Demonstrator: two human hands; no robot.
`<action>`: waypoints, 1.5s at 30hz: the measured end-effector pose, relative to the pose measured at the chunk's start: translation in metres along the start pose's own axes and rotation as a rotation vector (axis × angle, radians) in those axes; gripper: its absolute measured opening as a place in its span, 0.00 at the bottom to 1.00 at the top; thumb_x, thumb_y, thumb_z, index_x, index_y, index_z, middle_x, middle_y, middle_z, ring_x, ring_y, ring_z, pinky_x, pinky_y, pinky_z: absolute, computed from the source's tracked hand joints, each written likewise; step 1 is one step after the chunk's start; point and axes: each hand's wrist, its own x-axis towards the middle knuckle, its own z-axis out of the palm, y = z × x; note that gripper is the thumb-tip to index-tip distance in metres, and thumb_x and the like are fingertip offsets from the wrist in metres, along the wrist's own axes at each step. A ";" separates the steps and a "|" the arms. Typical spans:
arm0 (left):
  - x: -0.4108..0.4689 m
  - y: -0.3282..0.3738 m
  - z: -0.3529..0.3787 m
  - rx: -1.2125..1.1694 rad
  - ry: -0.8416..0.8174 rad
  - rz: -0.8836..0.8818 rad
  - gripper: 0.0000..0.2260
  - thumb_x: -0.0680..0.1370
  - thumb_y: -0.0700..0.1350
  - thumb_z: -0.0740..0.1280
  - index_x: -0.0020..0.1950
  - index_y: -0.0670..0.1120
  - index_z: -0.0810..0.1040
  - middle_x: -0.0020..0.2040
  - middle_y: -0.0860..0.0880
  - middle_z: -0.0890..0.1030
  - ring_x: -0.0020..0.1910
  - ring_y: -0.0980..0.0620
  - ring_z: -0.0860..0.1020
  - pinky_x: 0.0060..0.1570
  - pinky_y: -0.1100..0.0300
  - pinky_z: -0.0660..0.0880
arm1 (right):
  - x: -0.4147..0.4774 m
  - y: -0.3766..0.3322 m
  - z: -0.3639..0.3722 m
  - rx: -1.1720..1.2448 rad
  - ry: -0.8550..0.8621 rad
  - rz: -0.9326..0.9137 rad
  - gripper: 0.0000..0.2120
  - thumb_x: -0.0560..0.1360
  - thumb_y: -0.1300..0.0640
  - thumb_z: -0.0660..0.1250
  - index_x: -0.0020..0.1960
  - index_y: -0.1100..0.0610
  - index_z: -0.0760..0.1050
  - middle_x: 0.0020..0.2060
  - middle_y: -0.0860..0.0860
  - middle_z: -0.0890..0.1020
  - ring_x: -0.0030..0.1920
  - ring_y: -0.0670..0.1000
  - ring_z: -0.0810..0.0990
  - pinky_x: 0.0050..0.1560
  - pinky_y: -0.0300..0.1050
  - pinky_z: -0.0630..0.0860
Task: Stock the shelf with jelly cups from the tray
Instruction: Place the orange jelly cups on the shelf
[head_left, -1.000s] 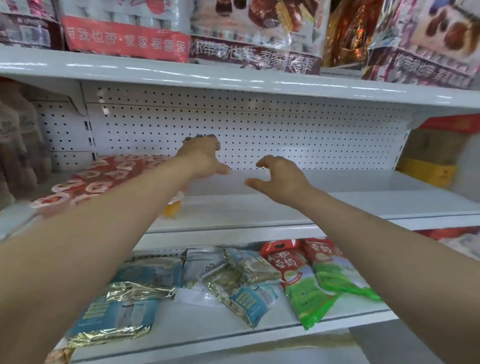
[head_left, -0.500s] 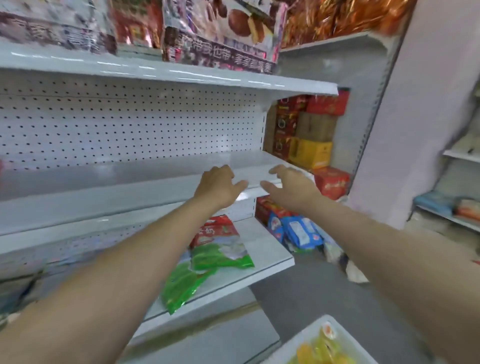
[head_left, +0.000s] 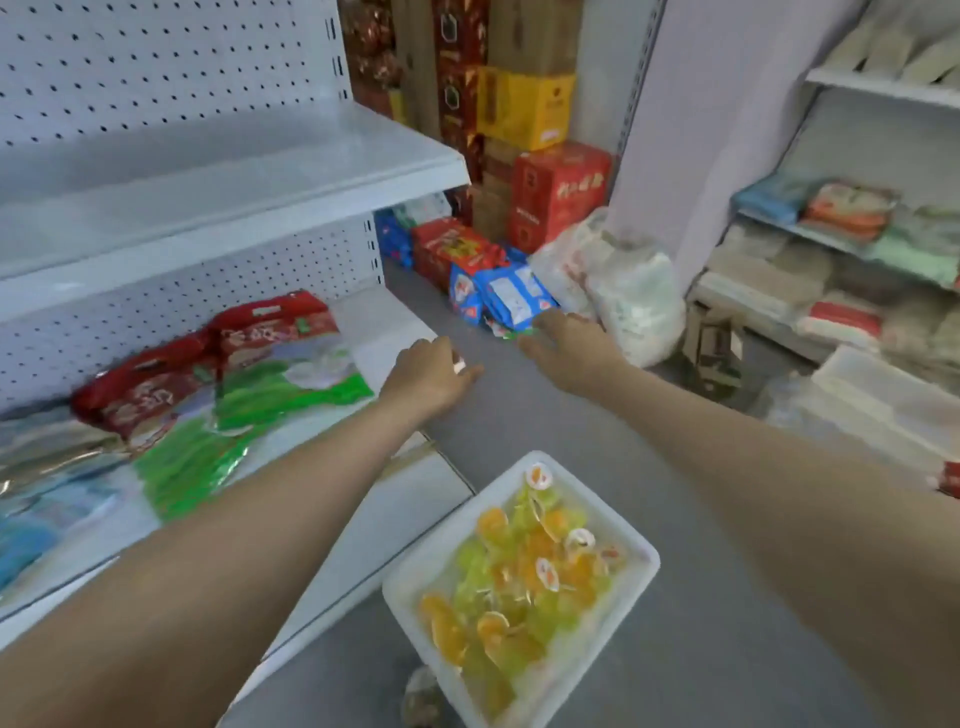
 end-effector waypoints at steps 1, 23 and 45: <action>0.003 -0.002 0.018 0.004 -0.043 -0.004 0.18 0.78 0.57 0.65 0.58 0.44 0.77 0.60 0.42 0.78 0.61 0.41 0.75 0.56 0.54 0.71 | -0.002 0.014 0.011 0.013 -0.028 0.038 0.23 0.80 0.42 0.60 0.67 0.57 0.71 0.63 0.60 0.77 0.64 0.60 0.74 0.62 0.49 0.68; -0.004 -0.131 0.312 -0.087 -0.746 -0.166 0.23 0.72 0.55 0.74 0.63 0.50 0.75 0.61 0.46 0.77 0.60 0.48 0.77 0.56 0.55 0.72 | -0.080 0.182 0.279 0.216 -0.591 0.628 0.28 0.70 0.45 0.76 0.67 0.51 0.74 0.61 0.53 0.78 0.63 0.53 0.76 0.61 0.46 0.71; -0.012 -0.126 0.376 -0.185 -0.773 -0.340 0.22 0.75 0.54 0.72 0.64 0.51 0.70 0.59 0.46 0.79 0.56 0.43 0.78 0.53 0.52 0.75 | -0.090 0.214 0.344 0.220 -0.574 0.561 0.36 0.63 0.49 0.81 0.68 0.51 0.73 0.60 0.51 0.76 0.56 0.54 0.77 0.56 0.49 0.76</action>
